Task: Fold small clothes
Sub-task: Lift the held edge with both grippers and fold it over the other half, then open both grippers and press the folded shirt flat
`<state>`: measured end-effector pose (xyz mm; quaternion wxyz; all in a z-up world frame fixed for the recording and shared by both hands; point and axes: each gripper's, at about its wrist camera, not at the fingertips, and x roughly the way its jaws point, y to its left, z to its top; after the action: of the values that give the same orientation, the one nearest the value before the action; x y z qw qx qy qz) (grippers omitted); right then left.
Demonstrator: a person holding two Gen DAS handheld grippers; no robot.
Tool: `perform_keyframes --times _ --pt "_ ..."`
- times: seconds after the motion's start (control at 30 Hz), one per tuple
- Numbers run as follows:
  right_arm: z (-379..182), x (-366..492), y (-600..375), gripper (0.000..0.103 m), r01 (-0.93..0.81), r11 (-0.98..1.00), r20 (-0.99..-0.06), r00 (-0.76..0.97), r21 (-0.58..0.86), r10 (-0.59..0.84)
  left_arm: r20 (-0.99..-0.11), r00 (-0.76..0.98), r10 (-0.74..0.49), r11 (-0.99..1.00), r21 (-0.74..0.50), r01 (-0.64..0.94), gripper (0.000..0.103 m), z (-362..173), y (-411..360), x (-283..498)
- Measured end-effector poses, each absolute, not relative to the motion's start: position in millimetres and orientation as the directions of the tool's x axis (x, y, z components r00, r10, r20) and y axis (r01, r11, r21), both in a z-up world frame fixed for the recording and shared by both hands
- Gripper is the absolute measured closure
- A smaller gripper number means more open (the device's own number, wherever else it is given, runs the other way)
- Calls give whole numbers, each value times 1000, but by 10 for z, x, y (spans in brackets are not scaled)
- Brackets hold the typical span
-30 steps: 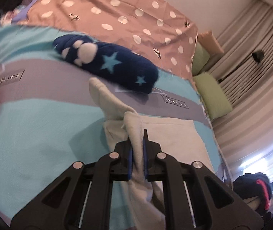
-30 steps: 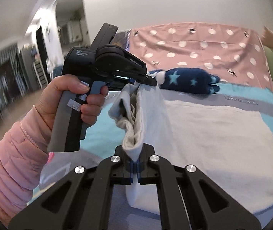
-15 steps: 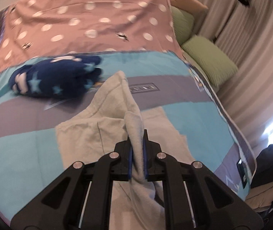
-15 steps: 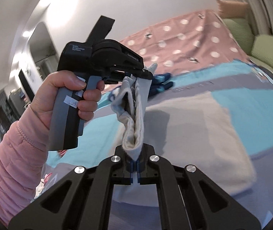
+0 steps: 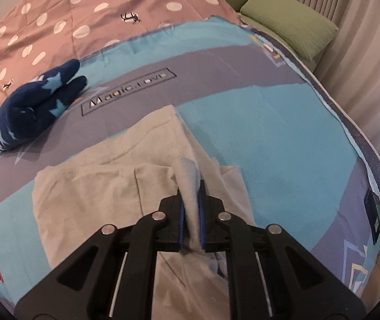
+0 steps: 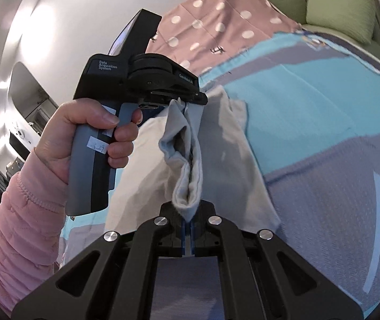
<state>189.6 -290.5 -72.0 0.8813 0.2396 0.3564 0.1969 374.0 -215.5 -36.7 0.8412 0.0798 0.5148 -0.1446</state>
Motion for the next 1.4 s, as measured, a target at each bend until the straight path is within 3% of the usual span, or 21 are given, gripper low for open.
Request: perform_keyframes --times 0.2,0.27,0.3,0.33,0.4,0.67,0.87,0.93,1.1,1.2,1.27,1.33,1.4 --pt "-706 1824 -2951 101 -176 792 -509 681 584 527 -885 440 -152 945 1 328 95 -381 -2234 3767" --pt "-691 1869 -2979 101 -169 796 -510 687 581 517 -871 462 -167 940 0 341 90 -366 -2288 3754" --pt "-716 1873 -2999 100 -157 800 -523 681 579 512 -847 495 -194 937 -10 350 75 -325 -2305 3718" --pt "-750 1885 -3004 99 -138 804 -547 666 579 508 -831 516 -206 933 -9 359 49 -294 -2322 3683" --pt "-881 1921 -3060 94 -93 807 -595 627 583 502 -790 580 -200 926 42 376 37 -197 -2316 3549" --pt "-830 1592 -3443 90 -122 816 -551 680 565 483 -722 666 -187 901 144 410 29 -57 -1641 2512" --pt "-868 1620 -3464 90 -252 841 -615 587 478 526 -752 650 -109 934 146 326 28 -329 -928 1667" --pt "-897 1638 -3372 87 -357 818 -633 518 451 575 -754 648 -108 936 143 321 28 -380 -817 1415" --pt "-932 1686 -3222 65 -504 802 -687 460 320 563 -771 634 -65 936 174 307 28 -576 -737 1113" --pt "-865 1775 -3186 62 -543 806 -692 488 237 532 -773 635 -16 948 191 256 28 -691 -699 1206" --pt "-819 1834 -3143 62 -615 750 -680 443 244 585 -771 637 -2 954 190 232 31 -733 -684 1282" --pt "-740 1852 -3118 62 -674 668 -642 366 316 673 -782 624 -8 963 163 216 41 -734 -663 1347" --pt "-629 1813 -3142 62 -708 615 -604 333 347 724 -783 622 -23 974 123 191 43 -676 -626 1384"
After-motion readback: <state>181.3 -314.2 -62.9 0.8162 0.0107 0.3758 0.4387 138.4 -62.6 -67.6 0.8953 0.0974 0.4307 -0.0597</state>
